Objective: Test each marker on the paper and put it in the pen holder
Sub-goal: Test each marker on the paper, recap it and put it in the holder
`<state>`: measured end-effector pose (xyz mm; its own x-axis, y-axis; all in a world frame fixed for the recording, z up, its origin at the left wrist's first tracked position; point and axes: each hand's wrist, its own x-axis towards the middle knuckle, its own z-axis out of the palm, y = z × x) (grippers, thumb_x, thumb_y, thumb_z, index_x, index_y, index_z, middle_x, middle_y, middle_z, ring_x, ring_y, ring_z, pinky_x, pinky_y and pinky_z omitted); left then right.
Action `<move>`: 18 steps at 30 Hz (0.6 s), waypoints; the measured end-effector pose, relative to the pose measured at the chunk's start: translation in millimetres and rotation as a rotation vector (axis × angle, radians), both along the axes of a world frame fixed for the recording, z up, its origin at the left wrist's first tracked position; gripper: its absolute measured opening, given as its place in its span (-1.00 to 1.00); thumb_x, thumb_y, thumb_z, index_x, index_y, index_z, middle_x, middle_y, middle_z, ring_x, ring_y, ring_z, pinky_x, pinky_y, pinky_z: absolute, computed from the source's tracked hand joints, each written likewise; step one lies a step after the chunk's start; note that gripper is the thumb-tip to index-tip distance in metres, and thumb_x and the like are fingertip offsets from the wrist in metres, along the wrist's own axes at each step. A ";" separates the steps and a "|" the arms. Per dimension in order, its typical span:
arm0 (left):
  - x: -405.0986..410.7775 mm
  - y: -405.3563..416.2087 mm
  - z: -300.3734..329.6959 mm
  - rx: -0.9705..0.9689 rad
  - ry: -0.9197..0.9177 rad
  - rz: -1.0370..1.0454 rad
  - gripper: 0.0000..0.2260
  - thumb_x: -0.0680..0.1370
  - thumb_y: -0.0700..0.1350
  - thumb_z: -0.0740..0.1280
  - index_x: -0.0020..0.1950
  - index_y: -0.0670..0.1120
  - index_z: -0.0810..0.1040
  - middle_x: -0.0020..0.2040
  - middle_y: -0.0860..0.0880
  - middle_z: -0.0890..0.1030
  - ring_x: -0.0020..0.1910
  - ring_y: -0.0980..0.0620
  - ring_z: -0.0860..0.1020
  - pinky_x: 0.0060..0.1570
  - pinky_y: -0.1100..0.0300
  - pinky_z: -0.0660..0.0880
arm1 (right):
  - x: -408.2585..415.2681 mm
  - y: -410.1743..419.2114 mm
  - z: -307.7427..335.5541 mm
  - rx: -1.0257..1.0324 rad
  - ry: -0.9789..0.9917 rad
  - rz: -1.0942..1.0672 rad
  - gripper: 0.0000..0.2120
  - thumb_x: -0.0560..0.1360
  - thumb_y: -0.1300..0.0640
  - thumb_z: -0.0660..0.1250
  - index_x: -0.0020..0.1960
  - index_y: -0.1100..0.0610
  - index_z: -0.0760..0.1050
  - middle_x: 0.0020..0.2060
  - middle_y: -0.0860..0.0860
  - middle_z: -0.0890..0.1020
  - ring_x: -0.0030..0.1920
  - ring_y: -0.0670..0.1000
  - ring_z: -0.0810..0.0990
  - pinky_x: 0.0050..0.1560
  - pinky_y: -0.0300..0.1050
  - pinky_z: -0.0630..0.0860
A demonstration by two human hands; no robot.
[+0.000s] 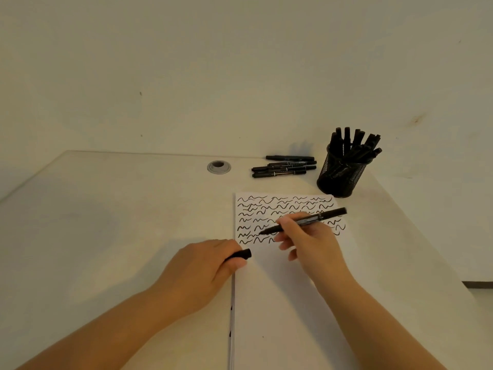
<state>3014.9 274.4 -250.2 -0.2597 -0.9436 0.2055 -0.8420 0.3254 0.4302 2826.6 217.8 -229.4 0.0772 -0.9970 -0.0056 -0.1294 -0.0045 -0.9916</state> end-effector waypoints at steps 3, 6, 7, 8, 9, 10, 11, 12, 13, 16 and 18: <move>4.0 -8.9 2.7 0.030 0.039 -0.003 -0.74 0.51 0.18 0.01 -0.11 0.11 0.43 -0.33 0.20 0.47 -0.28 0.10 0.47 -0.27 0.15 0.38 | 14.2 -2.1 -7.6 0.020 -0.019 0.021 -0.83 0.50 0.16 0.27 -0.25 0.08 0.55 -0.47 -0.01 0.63 -0.47 -0.12 0.53 -0.51 -0.30 0.41; 10.8 -26.7 6.5 0.044 0.225 0.077 -0.74 0.50 0.14 0.06 -0.17 0.10 0.50 -0.28 0.18 0.59 -0.23 0.09 0.57 -0.16 0.07 0.48 | 16.2 -1.5 -14.8 -0.023 -0.038 -0.014 -0.84 0.49 0.23 0.25 -0.26 0.10 0.49 -0.48 0.01 0.59 -0.49 -0.13 0.48 -0.48 -0.32 0.40; 13.2 -33.6 6.4 0.042 0.300 0.104 -0.74 0.51 0.12 0.08 -0.16 0.09 0.53 -0.24 0.15 0.62 -0.19 0.06 0.59 -0.11 0.03 0.49 | 16.0 -1.0 -16.2 -0.041 -0.017 -0.002 -0.84 0.48 0.25 0.25 -0.26 0.11 0.47 -0.49 0.01 0.58 -0.50 -0.13 0.47 -0.47 -0.34 0.39; 14.6 -40.6 5.3 0.043 0.350 0.117 -0.74 0.53 0.10 0.09 -0.13 0.08 0.54 -0.18 0.14 0.64 -0.15 0.03 0.60 -0.07 0.01 0.49 | 16.1 -0.3 -17.1 -0.061 0.011 0.023 -0.85 0.47 0.26 0.26 -0.26 0.11 0.46 -0.49 0.01 0.59 -0.50 -0.12 0.47 -0.45 -0.34 0.40; 15.3 -47.0 3.5 0.049 0.367 0.116 -0.75 0.56 0.07 0.10 -0.10 0.05 0.55 -0.13 0.13 0.64 -0.11 0.03 0.59 -0.03 0.00 0.48 | 16.7 0.5 -18.0 -0.082 0.038 0.054 -0.85 0.46 0.26 0.27 -0.27 0.10 0.45 -0.49 0.01 0.59 -0.50 -0.12 0.48 -0.44 -0.34 0.40; 16.0 -52.2 1.1 0.066 0.359 0.103 -0.76 0.59 0.03 0.11 -0.08 0.05 0.55 -0.09 0.13 0.64 -0.07 0.04 0.57 -0.01 0.00 0.46 | 17.8 1.2 -18.7 -0.101 0.061 0.083 -0.86 0.46 0.25 0.28 -0.27 0.10 0.45 -0.48 0.01 0.60 -0.49 -0.11 0.49 -0.42 -0.33 0.42; 16.8 -55.8 -1.6 0.090 0.340 0.082 -0.77 0.60 0.01 0.10 -0.06 0.06 0.55 -0.06 0.13 0.63 -0.04 0.07 0.55 0.01 0.03 0.45 | 19.0 1.9 -19.1 -0.115 0.079 0.105 -0.86 0.46 0.24 0.28 -0.26 0.09 0.45 -0.47 0.01 0.61 -0.49 -0.11 0.49 -0.40 -0.32 0.43; 17.3 -57.6 -3.9 0.110 0.318 0.060 -0.76 0.60 0.01 0.09 -0.04 0.07 0.55 -0.06 0.14 0.62 -0.02 0.09 0.52 0.01 0.08 0.44 | 19.6 2.2 -19.4 -0.126 0.096 0.119 -0.87 0.45 0.22 0.29 -0.26 0.07 0.45 -0.46 0.01 0.62 -0.48 -0.11 0.50 -0.40 -0.32 0.43; 17.9 -58.2 -5.8 0.118 0.298 0.041 -0.75 0.59 0.04 0.07 -0.02 0.07 0.55 -0.06 0.17 0.61 -0.02 0.12 0.49 0.00 0.13 0.42 | 19.8 2.4 -19.7 -0.136 0.110 0.127 -0.86 0.45 0.21 0.29 -0.26 0.05 0.45 -0.45 0.00 0.62 -0.47 -0.12 0.50 -0.39 -0.31 0.44; 21.4 -55.0 -8.7 0.110 0.267 0.018 -0.66 0.53 0.11 0.02 0.02 0.05 0.55 -0.08 0.18 0.61 -0.06 0.15 0.43 -0.07 0.18 0.40 | 20.0 2.5 -21.3 -0.155 0.165 0.143 -0.85 0.44 0.16 0.30 -0.28 -0.02 0.45 -0.43 -0.02 0.63 -0.45 -0.12 0.50 -0.37 -0.27 0.44; 22.8 -52.8 -9.3 0.118 0.258 0.010 -0.66 0.53 0.12 0.00 -0.01 0.05 0.53 -0.08 0.13 0.62 -0.07 0.16 0.42 -0.08 0.16 0.40 | 19.8 2.0 -22.5 -0.173 0.204 0.134 -0.84 0.45 0.14 0.30 -0.28 -0.04 0.44 -0.43 -0.05 0.62 -0.44 -0.13 0.51 -0.37 -0.29 0.43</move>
<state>3037.7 221.6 -259.4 -0.2033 -0.9673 0.1517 -0.7027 0.2521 0.6653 2846.4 219.8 -251.9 0.2232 -0.9654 0.1346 -0.3128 -0.2017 -0.9282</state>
